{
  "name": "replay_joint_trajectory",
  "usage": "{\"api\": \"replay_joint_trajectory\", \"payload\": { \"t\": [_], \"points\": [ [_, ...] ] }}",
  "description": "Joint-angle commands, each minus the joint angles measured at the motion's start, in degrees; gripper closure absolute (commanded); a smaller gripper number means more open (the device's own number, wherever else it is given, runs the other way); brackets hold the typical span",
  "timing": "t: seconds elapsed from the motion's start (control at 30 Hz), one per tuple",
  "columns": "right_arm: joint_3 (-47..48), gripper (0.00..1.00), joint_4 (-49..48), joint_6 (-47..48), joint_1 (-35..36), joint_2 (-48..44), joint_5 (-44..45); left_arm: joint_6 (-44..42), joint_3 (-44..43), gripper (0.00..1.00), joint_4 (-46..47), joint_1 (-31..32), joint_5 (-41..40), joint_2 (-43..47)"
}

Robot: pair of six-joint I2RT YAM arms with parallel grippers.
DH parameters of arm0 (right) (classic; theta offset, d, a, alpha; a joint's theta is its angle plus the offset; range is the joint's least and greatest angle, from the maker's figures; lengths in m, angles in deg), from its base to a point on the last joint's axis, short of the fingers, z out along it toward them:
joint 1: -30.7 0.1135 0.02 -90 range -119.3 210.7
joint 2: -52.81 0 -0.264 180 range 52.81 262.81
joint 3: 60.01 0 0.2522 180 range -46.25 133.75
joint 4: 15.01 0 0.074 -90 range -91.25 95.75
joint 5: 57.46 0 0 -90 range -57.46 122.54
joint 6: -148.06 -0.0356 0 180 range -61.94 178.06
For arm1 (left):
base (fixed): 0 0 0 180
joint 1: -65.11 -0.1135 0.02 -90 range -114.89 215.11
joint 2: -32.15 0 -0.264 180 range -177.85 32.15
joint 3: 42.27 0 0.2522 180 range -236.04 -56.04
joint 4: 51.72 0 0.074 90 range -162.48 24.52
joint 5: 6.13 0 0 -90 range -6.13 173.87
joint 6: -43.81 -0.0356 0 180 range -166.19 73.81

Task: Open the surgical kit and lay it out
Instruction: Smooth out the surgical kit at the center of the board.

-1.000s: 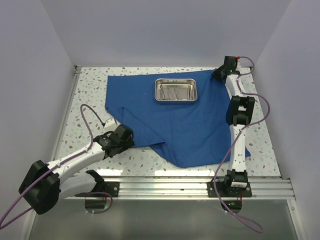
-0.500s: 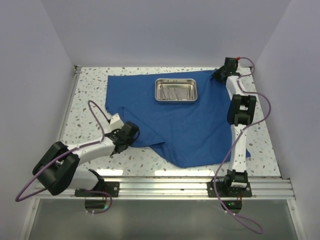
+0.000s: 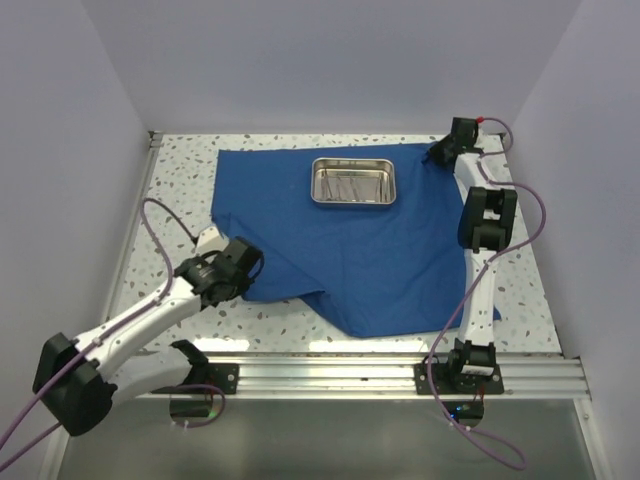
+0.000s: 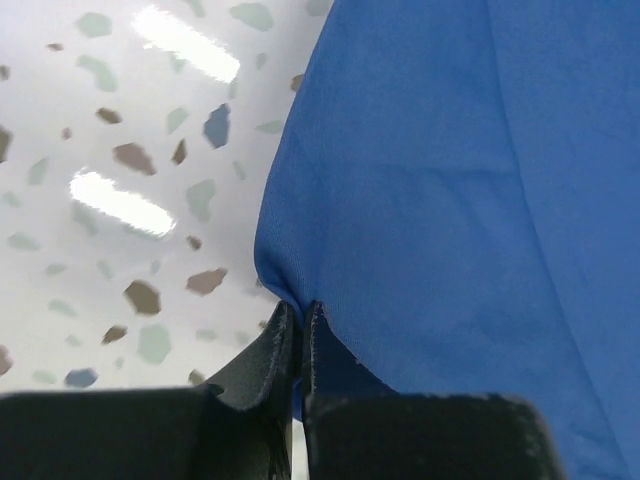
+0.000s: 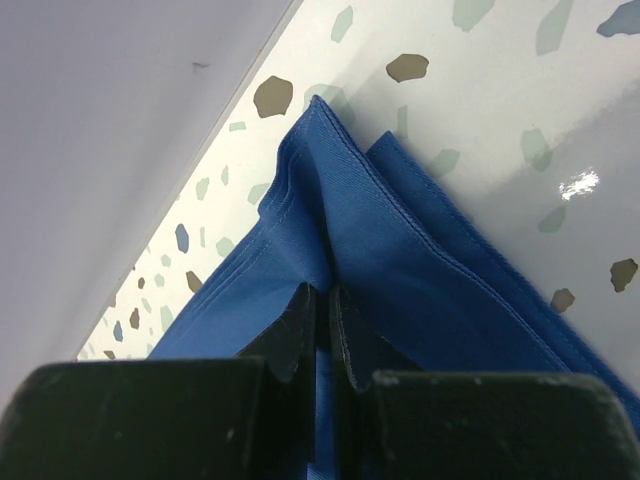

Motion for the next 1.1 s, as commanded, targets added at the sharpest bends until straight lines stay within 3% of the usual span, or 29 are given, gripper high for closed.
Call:
{"api": "replay_joint_trajectory", "payload": {
  "t": [0.0,0.07,0.2,0.43,0.47,0.5,0.6,0.77,0.9,0.93,1.0,1.03,1.07],
  "points": [
    [-2.02,1.00,9.14,1.20,-1.62,1.22,5.37,6.00,-1.86,1.00,-19.62,0.39,0.97,6.19],
    [-0.71,1.00,9.58,1.29,-1.62,1.92,5.89,11.45,-1.59,1.00,-27.79,0.47,2.11,8.47],
    [2.02,1.00,10.28,0.68,-1.71,3.15,6.16,11.64,-3.77,1.00,-30.18,0.65,3.97,9.28],
    [3.78,1.00,7.83,-1.34,-2.59,4.64,8.36,10.68,-4.67,1.00,-31.77,0.65,4.05,2.95],
    [5.09,1.00,7.82,-2.04,-3.11,5.26,8.01,10.68,-4.67,0.95,-31.77,0.74,4.05,2.08],
    [6.23,1.00,8.08,-2.14,-3.38,5.96,7.57,10.59,-4.75,0.66,-31.77,0.74,4.05,1.64],
    [9.67,1.00,8.88,-1.52,-3.99,7.81,6.78,10.68,-4.84,0.01,-31.77,0.74,3.70,1.02],
    [2.83,1.00,4.49,-1.43,-4.96,4.05,5.21,10.07,-8.70,0.01,-31.77,0.65,0.82,-0.82],
    [0.36,1.00,3.96,-1.70,-5.58,1.58,3.88,6.73,-17.48,0.00,-31.60,-0.22,-4.11,-6.44],
    [0.27,0.90,4.13,-1.35,-5.75,1.14,3.18,3.59,-19.06,0.00,-30.47,-0.84,-4.73,-7.93],
    [0.27,0.41,4.92,-0.47,-5.75,-0.70,2.56,-0.90,-23.46,0.00,-27.39,-3.73,-6.14,-11.89],
    [-0.60,0.08,4.92,0.23,-5.84,-1.67,2.56,-5.19,-24.95,0.00,-23.99,-5.05,-6.58,-13.04],
    [-1.22,0.01,4.84,0.50,-5.84,-2.63,2.82,-7.23,-27.58,0.00,-22.04,-5.58,-7.28,-14.87]
  ]
}}
